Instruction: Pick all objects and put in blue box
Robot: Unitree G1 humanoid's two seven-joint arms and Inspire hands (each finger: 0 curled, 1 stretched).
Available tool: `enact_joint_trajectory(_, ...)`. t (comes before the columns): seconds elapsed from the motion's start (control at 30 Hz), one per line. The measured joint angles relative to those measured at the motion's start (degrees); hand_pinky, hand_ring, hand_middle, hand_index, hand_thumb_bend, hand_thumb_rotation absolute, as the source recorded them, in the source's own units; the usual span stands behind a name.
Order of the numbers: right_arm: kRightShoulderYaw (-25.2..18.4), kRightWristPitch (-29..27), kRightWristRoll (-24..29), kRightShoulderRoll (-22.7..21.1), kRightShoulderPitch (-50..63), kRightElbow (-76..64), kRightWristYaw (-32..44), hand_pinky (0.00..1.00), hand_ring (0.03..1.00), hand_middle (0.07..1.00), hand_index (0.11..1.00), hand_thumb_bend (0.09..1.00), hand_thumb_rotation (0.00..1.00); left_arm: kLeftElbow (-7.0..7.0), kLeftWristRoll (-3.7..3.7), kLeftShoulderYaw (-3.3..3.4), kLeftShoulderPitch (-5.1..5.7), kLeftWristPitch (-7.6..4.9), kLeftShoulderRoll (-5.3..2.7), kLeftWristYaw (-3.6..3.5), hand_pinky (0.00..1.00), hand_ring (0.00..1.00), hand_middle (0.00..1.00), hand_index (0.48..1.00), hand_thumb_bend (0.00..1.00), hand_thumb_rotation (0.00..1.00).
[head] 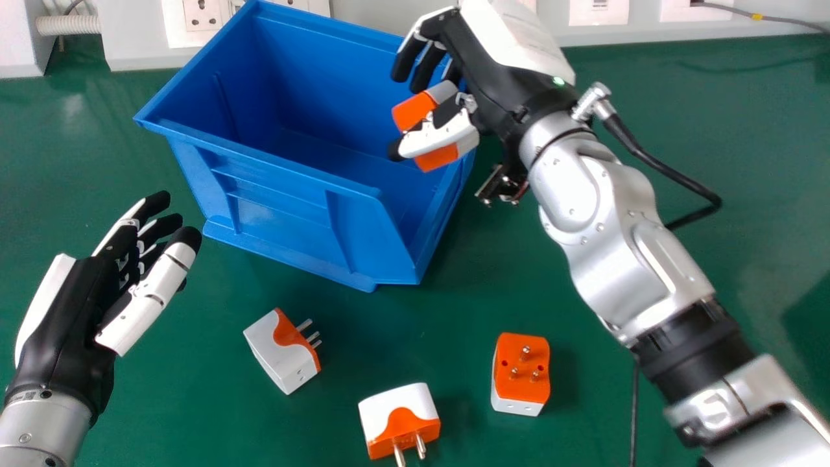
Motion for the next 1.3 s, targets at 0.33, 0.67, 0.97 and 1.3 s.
enact_joint_trajectory(0.33, 2.16, -4.35, -0.27, 4.23, -11.03, 19.24, -4.99, 0.33, 0.432, 0.547, 0.514, 0.49, 0.0, -0.87, 0.07, -0.12, 1.73, -0.93, -0.53, 0.45, 0.78, 0.88, 0.91, 0.921, 0.46, 0.66)
enact_joint_trajectory(0.67, 5.02, -8.77, -0.58, 6.69, -16.42, 30.79, -8.25, 0.33, 0.435, 0.555, 0.534, 0.487, 0.0, -1.03, 0.52, -0.83, 3.05, -2.96, -0.84, 0.64, 0.77, 0.87, 0.91, 0.916, 0.47, 0.66)
enact_joint_trajectory(0.97, 6.6, -10.09, -0.59, 7.89, -19.38, 37.16, -9.37, 0.32, 0.446, 0.564, 0.531, 0.486, 0.0, -3.11, 1.03, -1.19, 4.96, -2.94, -1.71, 1.15, 0.76, 0.87, 0.9, 0.913, 0.47, 0.65)
enact_joint_trajectory(1.3, 6.8, -10.4, -0.24, 9.26, -21.28, 40.92, -10.08, 0.32, 0.457, 0.57, 0.52, 0.486, 0.0, -5.09, 1.22, -1.72, 6.54, -2.92, -2.7, 1.25, 0.75, 0.87, 0.9, 0.911, 0.47, 0.64)
